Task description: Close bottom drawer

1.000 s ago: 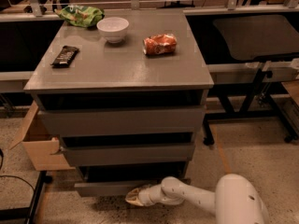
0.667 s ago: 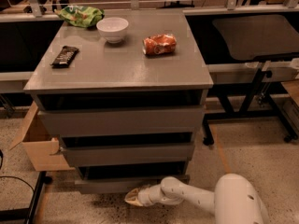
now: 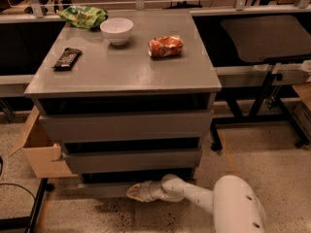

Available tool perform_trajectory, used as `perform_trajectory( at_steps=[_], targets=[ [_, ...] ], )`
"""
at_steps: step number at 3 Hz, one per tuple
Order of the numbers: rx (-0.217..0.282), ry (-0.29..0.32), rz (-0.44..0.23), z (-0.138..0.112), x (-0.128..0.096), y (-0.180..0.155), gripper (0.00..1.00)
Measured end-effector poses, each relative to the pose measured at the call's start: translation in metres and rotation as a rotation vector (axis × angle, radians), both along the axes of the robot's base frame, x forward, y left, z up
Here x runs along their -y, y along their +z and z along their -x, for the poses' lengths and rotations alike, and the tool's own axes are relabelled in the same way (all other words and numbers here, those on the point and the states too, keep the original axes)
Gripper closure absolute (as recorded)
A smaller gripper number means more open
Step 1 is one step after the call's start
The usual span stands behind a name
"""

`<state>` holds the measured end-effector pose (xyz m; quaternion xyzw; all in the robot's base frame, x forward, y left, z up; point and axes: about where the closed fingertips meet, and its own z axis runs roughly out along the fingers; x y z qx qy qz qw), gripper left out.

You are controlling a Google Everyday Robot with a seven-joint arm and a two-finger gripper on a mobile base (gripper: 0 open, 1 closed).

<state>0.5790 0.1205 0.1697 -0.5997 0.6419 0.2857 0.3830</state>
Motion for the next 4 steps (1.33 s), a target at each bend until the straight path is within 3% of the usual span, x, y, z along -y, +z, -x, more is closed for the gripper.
perform_trajectory(
  at_steps=[2,3,4],
  targets=[
    [0.043,0.003,0.015,-0.035,-0.017,0.003,1.0],
    [0.035,0.004,0.019,-0.031,-0.014,0.003,1.0],
    [-0.024,0.002,0.035,-0.007,0.001,0.005,1.0]
  ],
)
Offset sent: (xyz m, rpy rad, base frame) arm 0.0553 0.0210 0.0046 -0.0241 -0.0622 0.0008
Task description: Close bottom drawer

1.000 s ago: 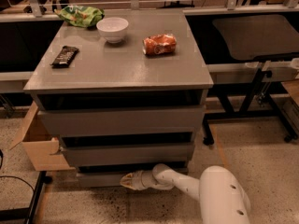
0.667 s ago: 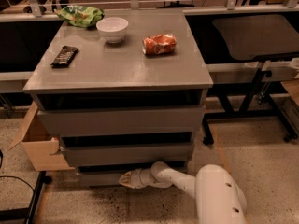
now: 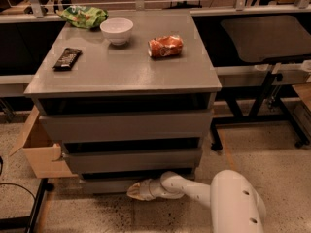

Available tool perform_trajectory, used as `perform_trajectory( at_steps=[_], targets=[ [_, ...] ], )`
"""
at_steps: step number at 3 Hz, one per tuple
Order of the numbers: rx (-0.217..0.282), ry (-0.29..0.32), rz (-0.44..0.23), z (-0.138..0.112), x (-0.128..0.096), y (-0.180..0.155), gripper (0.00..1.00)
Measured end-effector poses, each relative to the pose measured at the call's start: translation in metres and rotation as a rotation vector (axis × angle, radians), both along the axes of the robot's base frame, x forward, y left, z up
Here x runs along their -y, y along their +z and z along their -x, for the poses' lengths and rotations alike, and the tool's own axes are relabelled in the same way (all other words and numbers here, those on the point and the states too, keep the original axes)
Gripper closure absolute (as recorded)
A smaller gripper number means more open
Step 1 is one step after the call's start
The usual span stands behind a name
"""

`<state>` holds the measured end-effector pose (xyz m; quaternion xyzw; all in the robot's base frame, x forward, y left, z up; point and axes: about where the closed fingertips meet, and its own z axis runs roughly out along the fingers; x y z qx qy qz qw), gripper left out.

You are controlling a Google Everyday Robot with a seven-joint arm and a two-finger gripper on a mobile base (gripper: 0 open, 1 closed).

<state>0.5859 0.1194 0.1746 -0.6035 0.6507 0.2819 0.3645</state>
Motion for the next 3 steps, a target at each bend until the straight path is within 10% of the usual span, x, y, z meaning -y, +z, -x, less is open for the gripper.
perform_trajectory(
  at_steps=[3],
  targets=[
    [-0.157,-0.124,0.028,0.058,0.091,-0.001,1.0]
  ],
)
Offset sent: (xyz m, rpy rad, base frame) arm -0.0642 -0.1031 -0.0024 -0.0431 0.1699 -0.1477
